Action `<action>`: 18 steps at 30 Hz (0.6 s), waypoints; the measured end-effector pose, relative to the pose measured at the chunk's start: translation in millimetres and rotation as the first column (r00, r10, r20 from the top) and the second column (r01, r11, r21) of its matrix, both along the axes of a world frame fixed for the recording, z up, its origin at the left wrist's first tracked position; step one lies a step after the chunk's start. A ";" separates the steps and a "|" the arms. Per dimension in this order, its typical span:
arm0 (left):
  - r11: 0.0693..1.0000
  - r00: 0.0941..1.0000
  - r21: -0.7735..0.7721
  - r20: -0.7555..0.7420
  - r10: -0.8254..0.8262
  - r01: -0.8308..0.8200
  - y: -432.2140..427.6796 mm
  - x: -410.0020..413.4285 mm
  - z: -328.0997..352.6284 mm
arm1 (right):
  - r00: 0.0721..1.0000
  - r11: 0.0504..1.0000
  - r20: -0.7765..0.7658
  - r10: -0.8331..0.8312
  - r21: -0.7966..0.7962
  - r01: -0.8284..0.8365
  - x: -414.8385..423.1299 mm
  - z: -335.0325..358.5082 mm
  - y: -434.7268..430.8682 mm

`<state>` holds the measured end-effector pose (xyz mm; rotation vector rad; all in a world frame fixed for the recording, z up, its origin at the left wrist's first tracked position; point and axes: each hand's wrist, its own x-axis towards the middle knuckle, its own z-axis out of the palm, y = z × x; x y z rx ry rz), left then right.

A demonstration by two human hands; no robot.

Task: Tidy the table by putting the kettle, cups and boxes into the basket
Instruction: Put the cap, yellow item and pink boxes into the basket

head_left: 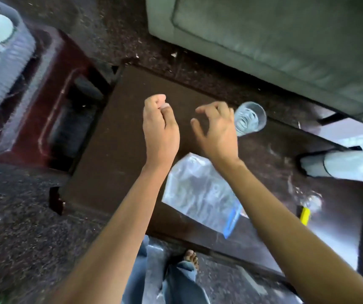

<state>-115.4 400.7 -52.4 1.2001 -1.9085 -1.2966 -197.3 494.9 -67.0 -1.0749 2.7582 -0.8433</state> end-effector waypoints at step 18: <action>0.940 0.915 0.143 0.222 -0.337 0.311 168.0 1.0 -65.9 | 0.814 0.834 0.222 -0.537 0.287 0.472 25.1 -88.1 237.6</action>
